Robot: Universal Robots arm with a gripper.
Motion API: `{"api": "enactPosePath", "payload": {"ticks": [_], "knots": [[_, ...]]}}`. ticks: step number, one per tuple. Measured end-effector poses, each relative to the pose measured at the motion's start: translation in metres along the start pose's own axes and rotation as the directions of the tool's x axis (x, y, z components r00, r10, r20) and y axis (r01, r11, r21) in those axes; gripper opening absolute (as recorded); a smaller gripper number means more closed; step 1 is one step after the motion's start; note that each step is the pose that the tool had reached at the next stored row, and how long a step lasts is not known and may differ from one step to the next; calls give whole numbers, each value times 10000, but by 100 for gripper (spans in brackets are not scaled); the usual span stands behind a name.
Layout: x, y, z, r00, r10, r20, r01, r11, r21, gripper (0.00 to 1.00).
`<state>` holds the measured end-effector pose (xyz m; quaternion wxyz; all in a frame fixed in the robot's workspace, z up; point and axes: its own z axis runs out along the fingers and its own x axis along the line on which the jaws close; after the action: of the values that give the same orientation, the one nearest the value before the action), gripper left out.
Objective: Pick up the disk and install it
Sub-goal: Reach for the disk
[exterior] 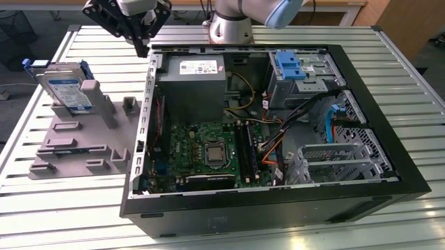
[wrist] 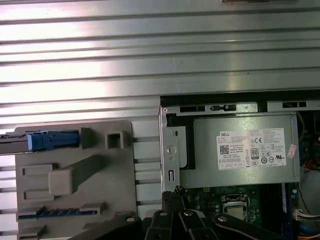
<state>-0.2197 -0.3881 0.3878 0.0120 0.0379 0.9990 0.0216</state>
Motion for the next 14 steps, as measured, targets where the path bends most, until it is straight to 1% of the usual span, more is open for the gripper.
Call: {"api": "enactPosePath", "payload": {"ticks": [2,8,14], "knots": [[17,1,2,10000,0,1,0,10000,-1,11],[22,1,4,10000,1,1,-1,10000,-1,11],[53,-1,4,10000,0,1,0,10000,-2,11]]}}
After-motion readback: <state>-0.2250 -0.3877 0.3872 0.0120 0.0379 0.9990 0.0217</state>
